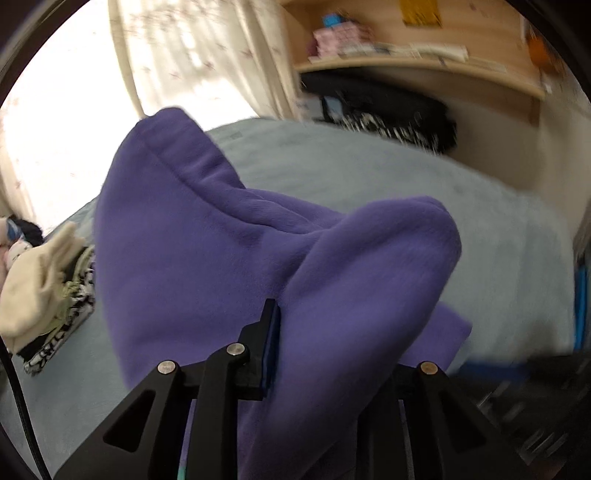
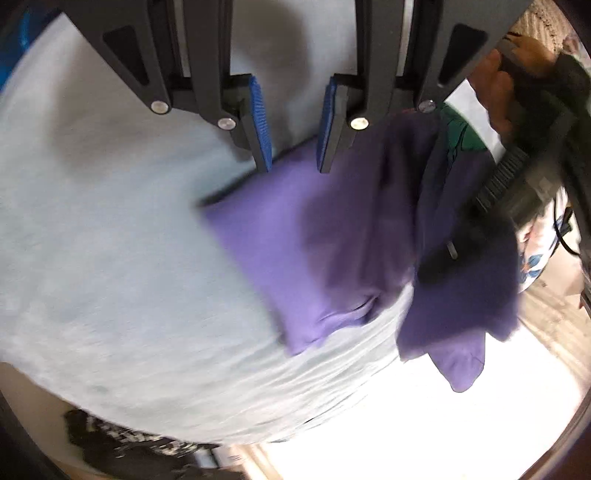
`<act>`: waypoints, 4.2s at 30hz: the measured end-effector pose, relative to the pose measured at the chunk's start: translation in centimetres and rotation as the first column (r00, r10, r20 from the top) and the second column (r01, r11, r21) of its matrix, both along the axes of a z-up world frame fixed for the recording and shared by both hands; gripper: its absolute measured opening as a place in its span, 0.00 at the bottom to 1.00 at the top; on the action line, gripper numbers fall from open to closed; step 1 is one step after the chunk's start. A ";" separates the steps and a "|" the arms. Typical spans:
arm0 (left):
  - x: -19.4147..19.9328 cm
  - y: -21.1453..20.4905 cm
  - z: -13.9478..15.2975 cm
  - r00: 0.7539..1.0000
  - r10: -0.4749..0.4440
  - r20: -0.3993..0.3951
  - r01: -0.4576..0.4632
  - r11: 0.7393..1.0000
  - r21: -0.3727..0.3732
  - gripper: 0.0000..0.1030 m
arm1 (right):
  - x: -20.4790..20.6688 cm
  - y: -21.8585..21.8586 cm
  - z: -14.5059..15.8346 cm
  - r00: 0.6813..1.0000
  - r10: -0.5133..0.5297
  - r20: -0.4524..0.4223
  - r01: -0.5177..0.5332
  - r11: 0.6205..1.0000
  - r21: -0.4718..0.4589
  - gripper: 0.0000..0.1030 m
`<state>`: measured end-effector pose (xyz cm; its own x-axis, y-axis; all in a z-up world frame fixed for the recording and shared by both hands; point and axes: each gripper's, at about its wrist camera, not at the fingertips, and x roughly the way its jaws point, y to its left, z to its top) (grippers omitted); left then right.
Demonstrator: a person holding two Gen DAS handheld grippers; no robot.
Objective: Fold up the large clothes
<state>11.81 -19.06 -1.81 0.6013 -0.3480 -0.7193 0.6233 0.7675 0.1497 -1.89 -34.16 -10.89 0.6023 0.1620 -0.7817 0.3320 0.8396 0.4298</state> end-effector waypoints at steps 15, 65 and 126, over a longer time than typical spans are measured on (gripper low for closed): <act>0.9 0.7 -2.6 0.994 -0.056 -0.097 0.043 0.991 -0.130 0.33 | 4.9 -4.7 3.9 0.989 0.122 0.083 -0.136 0.972 0.190 0.45; 16.2 6.5 1.8 0.954 0.181 -0.237 -0.220 0.964 -0.148 0.64 | 6.5 -3.8 1.8 0.974 0.210 -0.081 -0.212 0.977 -0.015 0.14; 22.0 7.3 -1.2 0.899 0.301 -0.318 -0.327 0.945 -0.031 0.86 | 27.7 -3.2 -1.8 0.965 0.178 -0.193 -0.212 0.962 -0.173 0.43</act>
<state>33.77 -11.73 -3.03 0.4454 -0.2428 -0.8618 0.3530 0.9322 -0.0802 25.76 -37.35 -12.69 0.4254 0.1007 -0.8994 0.2091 0.9560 0.2059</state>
